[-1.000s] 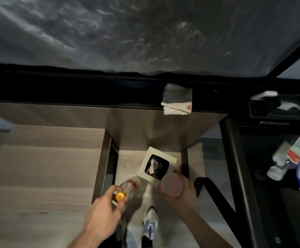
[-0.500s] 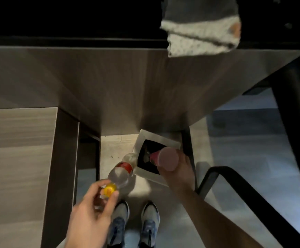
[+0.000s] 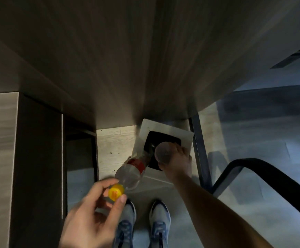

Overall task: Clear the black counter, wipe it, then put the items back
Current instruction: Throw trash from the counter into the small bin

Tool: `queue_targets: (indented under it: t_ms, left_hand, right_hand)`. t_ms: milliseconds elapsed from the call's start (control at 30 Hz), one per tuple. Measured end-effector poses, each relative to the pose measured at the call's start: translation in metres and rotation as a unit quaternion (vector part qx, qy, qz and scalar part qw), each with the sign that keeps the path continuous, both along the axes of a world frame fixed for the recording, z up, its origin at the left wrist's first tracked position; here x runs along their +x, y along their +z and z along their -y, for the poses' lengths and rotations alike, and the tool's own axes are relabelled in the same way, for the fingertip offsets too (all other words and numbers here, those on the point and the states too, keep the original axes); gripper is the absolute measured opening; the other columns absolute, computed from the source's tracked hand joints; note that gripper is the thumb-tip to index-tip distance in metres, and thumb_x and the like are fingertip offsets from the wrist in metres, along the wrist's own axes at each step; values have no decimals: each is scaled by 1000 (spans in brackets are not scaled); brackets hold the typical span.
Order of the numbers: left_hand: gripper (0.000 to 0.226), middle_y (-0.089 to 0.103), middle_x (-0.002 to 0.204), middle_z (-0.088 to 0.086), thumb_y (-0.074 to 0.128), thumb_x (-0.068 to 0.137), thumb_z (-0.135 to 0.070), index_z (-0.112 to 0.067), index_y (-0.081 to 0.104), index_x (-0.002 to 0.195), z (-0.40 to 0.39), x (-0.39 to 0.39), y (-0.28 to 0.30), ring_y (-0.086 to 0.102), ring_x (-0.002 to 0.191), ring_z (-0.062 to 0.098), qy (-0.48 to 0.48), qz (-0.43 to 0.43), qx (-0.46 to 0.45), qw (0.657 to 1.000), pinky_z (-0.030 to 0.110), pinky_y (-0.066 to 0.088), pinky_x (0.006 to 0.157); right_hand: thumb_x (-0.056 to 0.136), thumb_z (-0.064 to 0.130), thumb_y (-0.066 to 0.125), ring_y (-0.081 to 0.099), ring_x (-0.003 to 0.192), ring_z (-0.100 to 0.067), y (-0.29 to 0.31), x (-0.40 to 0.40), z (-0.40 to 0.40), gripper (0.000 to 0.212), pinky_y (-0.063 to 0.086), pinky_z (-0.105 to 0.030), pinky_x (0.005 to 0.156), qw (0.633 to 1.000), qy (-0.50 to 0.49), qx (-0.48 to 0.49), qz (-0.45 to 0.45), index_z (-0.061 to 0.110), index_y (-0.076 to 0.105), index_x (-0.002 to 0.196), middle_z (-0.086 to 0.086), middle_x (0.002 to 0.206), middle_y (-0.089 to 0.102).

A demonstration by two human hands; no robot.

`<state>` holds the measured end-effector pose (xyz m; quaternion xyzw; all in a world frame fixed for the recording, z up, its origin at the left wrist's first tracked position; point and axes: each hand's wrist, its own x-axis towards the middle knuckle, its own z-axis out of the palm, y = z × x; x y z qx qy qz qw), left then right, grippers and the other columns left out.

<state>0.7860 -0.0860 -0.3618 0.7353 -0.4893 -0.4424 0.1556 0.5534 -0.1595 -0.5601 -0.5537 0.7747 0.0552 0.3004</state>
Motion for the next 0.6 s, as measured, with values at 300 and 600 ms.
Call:
queue_targets:
  t_ms: [300, 600]
  left_hand:
    - [28, 68, 92, -31, 73, 84, -49, -48, 62, 110, 22, -8, -5, 69, 77, -1, -2, 6, 19, 1000, 16, 55, 64]
    - [20, 68, 82, -18, 58, 96, -55, -51, 51, 114, 55, -32, 16, 65, 69, 1, -127, 53, 27, 990, 27, 54, 66]
  right_hand:
    - [85, 42, 75, 29, 149, -23, 8, -6, -13, 86, 31, -46, 121, 998, 45, 46, 1, 32, 31, 158, 3, 162, 35]
    - [93, 31, 72, 13, 159, -25, 45, -45, -45, 91, 30, -41, 125, 992, 42, 116, 40, 32, 15, 164, 3, 174, 1]
